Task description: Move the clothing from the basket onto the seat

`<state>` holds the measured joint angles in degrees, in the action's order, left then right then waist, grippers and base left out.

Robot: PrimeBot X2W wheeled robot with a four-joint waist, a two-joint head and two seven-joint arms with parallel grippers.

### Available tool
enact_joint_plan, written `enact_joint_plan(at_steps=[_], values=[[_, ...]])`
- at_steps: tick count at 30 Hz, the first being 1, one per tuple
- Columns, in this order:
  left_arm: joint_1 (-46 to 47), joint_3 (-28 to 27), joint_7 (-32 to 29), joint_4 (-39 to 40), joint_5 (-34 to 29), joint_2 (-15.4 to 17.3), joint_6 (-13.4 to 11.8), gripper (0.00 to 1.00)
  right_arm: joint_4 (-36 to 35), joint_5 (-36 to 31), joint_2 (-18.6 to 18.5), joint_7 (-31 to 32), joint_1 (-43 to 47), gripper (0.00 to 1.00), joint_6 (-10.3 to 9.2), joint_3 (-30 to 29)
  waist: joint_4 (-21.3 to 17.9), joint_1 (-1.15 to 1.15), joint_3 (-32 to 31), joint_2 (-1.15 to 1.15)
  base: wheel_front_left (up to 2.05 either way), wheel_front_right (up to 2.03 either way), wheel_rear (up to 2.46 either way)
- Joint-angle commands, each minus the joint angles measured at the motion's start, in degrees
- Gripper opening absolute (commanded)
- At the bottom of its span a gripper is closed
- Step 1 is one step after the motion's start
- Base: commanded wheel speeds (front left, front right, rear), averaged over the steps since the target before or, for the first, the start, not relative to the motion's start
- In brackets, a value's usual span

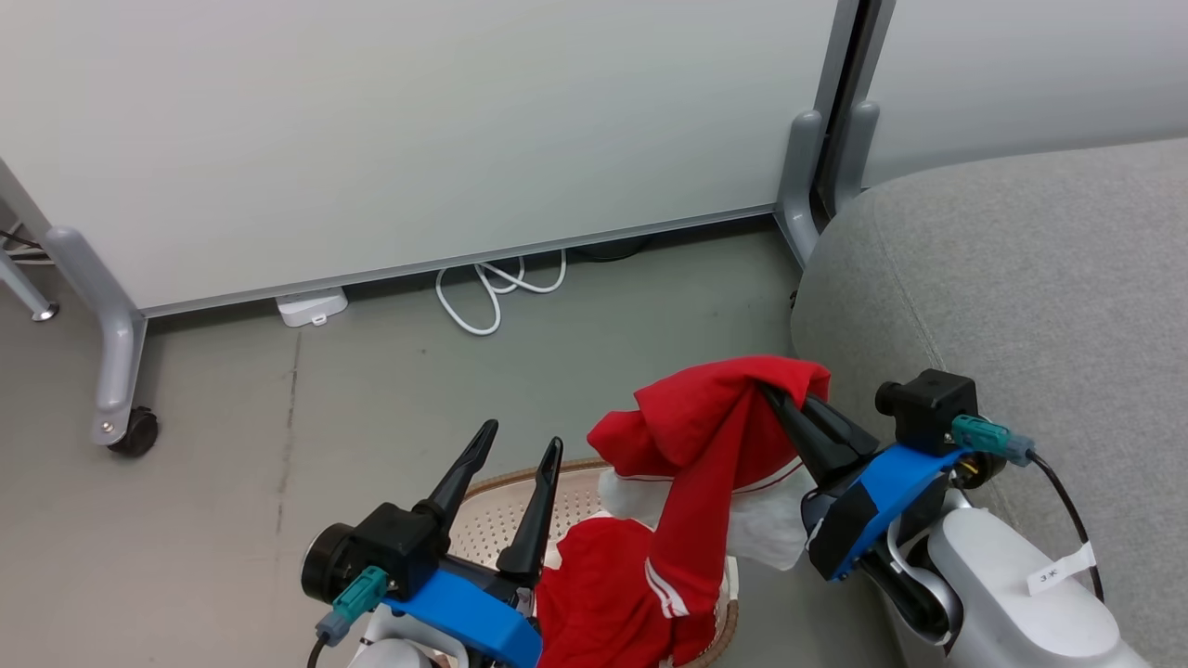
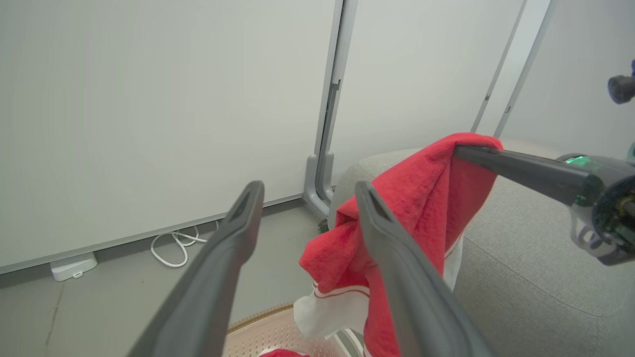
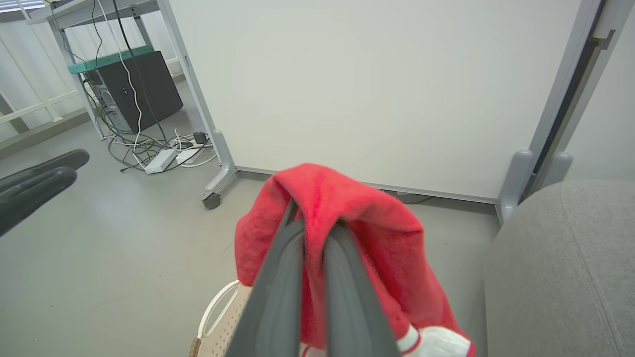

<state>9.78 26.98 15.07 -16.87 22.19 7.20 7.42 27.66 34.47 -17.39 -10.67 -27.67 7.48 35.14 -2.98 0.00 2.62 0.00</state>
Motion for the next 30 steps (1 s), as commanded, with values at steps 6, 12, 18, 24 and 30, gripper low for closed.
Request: enact_joint_plan(at_steps=[6, 12, 18, 24, 30], values=[[0.95, -0.70, 0.15, -0.09, -0.61, 0.87, 0.06, 1.00, -0.63, -0.42, 0.83, -0.22, -1.07, 0.00, 0.03, -0.10, -2.46, 0.00, 1.03, 0.00, 0.00, 0.00, 0.00], [1.09, -1.42, 0.15, 0.24, -0.89, 1.23, 0.05, 1.00, -0.74, -0.73, 1.23, -0.62, -1.72, 0.00, 0.03, 0.16, -7.36, 0.00, 1.96, 0.00, 0.00, 0.00, 0.00], [1.27, -1.47, 0.15, 0.45, -1.15, 1.43, 0.05, 1.00, -0.48, -0.57, 1.14, -0.99, -1.40, 0.00, 0.03, 0.00, -12.18, 0.00, 2.31, 0.00, 0.00, 0.00, 0.00], [1.35, -1.09, 0.15, 0.36, -0.90, 1.74, 0.05, 1.00, -0.14, -0.43, 0.94, -1.41, -0.51, 0.00, 0.03, -0.43, -17.73, 0.00, 2.36, 0.00, 0.00, 0.00, 0.00], [1.06, -0.40, 0.15, 0.10, -0.78, 1.90, 0.05, 1.00, -0.12, -0.33, 0.76, -1.57, 0.09, 0.00, 0.03, -0.96, -22.08, 0.00, 2.22, 0.00, 0.00, 0.00, 0.00]])
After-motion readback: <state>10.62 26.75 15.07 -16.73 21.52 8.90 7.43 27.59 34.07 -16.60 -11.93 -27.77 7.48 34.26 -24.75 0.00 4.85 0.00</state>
